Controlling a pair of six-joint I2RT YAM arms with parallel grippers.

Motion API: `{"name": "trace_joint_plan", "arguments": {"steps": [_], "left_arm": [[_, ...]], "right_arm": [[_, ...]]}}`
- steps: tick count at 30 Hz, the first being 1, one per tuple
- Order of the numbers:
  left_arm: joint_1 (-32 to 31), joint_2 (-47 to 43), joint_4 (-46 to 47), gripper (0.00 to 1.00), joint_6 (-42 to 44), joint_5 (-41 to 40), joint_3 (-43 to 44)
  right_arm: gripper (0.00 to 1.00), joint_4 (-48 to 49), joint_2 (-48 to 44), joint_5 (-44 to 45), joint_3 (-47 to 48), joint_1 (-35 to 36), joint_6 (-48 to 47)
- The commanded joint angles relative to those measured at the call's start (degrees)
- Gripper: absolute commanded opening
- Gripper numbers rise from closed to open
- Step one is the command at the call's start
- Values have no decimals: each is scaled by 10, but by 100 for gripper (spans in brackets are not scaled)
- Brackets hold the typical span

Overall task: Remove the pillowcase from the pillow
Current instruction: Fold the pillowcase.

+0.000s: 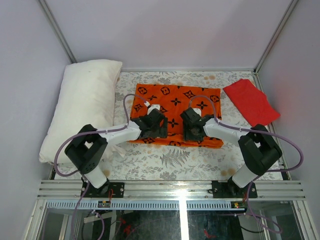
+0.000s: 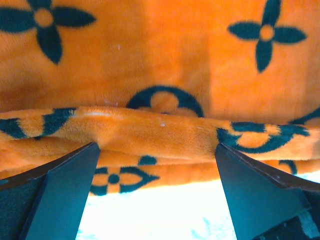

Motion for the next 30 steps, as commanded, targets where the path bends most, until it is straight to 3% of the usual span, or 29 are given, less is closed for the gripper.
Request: {"name": "trace_joint_plan", "arguments": {"steps": [1, 13, 22, 26, 30], "left_arm": [[-9, -41, 30, 100, -26, 35, -45], [-47, -138, 26, 100, -86, 18, -140], [-80, -233, -5, 100, -106, -2, -159], [-82, -272, -7, 100, -98, -10, -146], [-80, -246, -9, 100, -64, -40, -97]], "right_arm": [[57, -24, -39, -2, -17, 21, 2], [59, -19, -95, -36, -74, 64, 32], [61, -11, -164, -56, -114, 96, 50], [63, -17, -199, -19, -96, 97, 42], [65, -11, -204, 39, -44, 96, 28]]}}
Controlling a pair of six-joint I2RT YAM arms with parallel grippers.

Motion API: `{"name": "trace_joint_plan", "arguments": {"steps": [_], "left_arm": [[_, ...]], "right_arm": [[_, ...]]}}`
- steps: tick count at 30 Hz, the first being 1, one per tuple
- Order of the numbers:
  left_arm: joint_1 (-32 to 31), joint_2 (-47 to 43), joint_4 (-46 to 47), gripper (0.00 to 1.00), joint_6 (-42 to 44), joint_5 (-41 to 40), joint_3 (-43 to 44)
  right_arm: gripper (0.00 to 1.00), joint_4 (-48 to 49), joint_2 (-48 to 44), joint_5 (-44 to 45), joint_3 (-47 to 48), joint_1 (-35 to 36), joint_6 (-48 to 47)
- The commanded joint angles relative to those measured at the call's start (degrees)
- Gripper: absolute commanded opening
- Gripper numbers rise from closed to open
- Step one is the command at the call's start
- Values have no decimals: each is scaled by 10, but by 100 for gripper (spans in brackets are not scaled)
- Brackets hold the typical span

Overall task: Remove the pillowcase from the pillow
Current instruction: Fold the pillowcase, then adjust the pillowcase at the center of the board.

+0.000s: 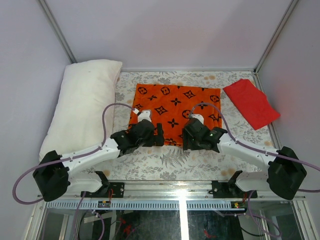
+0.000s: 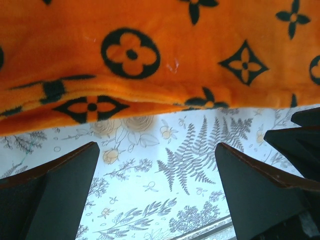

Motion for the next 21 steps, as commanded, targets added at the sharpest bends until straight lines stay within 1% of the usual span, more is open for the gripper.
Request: {"name": "trace_joint_plan", "arguments": {"steps": [1, 5, 8, 10, 13, 15, 21], "left_arm": [[-1, 38, -4, 100, 35, -52, 67], [13, 117, 2, 100, 61, -58, 129], [38, 161, 46, 100, 63, -19, 127], [57, 176, 80, 100, 56, 9, 108], [77, 186, 121, 100, 48, 39, 68], [83, 190, 131, 100, 44, 42, 41], [117, 187, 146, 100, 29, 47, -35]], "right_arm": [[65, 6, -6, 77, 75, 5, -17], [65, 1, 49, 106, 145, 5, -28], [66, 17, 94, 114, 162, 4, -39], [67, 27, 123, 112, 160, 4, -43], [67, 40, 159, 95, 137, 3, -42], [67, 53, 171, 84, 111, 3, -38], [67, 80, 166, 60, 15, -23, -30]]}}
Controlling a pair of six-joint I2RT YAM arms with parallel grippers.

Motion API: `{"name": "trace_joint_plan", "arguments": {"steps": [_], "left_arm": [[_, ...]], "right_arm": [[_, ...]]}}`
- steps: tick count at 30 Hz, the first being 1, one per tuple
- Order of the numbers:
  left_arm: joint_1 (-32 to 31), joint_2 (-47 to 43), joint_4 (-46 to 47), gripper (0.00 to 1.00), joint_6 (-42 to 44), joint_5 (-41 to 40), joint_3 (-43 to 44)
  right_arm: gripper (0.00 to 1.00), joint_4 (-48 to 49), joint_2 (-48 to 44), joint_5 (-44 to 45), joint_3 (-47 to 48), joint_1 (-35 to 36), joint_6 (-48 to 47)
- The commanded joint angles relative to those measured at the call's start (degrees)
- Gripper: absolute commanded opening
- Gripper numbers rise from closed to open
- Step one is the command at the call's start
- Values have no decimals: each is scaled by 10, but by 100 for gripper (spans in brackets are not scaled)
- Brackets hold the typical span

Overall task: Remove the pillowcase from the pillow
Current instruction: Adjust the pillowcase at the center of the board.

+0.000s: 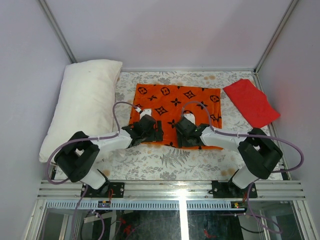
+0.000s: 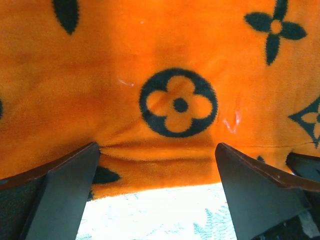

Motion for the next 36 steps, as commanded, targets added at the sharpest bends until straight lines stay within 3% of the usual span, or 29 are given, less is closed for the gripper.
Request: {"name": "trace_joint_plan", "arguments": {"steps": [1, 5, 9, 12, 14, 17, 19, 24, 27, 36], "left_arm": [[31, -5, 32, 100, -16, 18, -56], [45, -48, 15, 100, -20, 16, -74], [45, -98, -31, 100, -3, -6, -27], [46, -122, -33, 100, 29, -19, 32], [53, -114, -23, 100, 58, -23, 87], [94, -72, -10, 100, 89, 22, 156], [142, -31, 21, 100, 98, 96, 188], [252, 87, 50, 100, 80, 250, 269], [280, 154, 72, 100, 68, 314, 304], [302, 290, 99, 100, 63, 337, 334]], "right_arm": [[67, 20, -20, -16, -54, -28, 2], [67, 14, -75, -26, -83, -47, -3], [70, 24, -167, -7, -59, -46, -31], [88, 80, -219, 30, -36, -52, -71], [95, 127, -224, 5, -19, -86, -87], [95, 169, -178, -86, 42, -171, -72], [95, 171, -129, -116, 93, -202, -70], [95, 200, -19, -191, 176, -286, -55], [92, 209, 69, -262, 211, -339, -27], [86, 189, 235, -339, 254, -446, 1]]}}
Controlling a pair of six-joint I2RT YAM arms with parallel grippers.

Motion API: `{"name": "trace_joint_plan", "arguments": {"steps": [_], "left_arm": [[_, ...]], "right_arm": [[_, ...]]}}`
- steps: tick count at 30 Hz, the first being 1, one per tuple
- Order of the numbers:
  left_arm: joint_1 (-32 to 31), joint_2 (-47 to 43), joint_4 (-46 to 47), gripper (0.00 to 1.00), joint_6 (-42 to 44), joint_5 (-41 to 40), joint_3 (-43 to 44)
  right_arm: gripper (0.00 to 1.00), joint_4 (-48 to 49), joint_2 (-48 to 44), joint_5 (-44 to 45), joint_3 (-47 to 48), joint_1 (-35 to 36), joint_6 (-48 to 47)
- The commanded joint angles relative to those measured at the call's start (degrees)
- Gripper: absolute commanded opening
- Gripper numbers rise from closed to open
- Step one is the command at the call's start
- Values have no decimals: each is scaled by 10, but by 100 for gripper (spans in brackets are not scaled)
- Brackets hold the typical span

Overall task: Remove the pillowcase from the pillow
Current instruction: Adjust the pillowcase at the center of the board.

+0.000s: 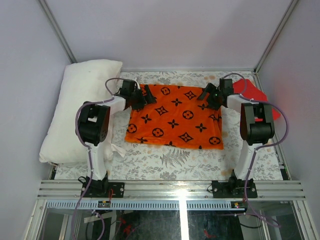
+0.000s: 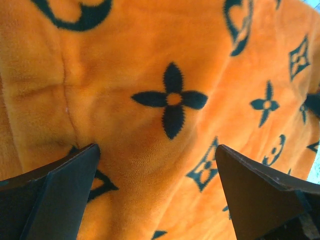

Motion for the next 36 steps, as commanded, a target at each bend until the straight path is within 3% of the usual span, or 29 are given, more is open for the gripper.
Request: {"name": "trace_joint_plan", "arguments": {"steps": [1, 6, 10, 18, 21, 23, 25, 29, 33, 36], "left_arm": [[19, 30, 40, 100, -5, 31, 13], [76, 34, 10, 100, 6, -30, 0], [110, 19, 1, 100, -2, -44, 2], [99, -59, -24, 100, 23, -40, 61], [66, -78, -25, 100, 45, -18, 80], [26, -71, -48, 98, 78, -29, 104], [-16, -53, -69, 85, 110, -61, 127], [-40, 5, -39, 40, 64, 14, 126], [-27, 43, 33, 33, 18, 62, 74], [3, 61, 68, 27, -9, 83, 39]], "right_arm": [[86, -17, 23, -44, 25, -41, 13], [88, -25, 0, 1, -8, -83, 23], [88, -16, -26, -14, -11, -100, 41], [91, -43, -103, -12, 55, -99, 11], [86, -25, -117, -38, 53, -79, 11], [78, -23, -114, -43, 56, -49, 1], [58, -19, -103, -43, 61, -12, -13], [22, 38, -53, -116, 38, 29, 29], [4, 98, -2, -160, -1, 31, 62], [0, 78, 14, -133, -4, 24, 42]]}}
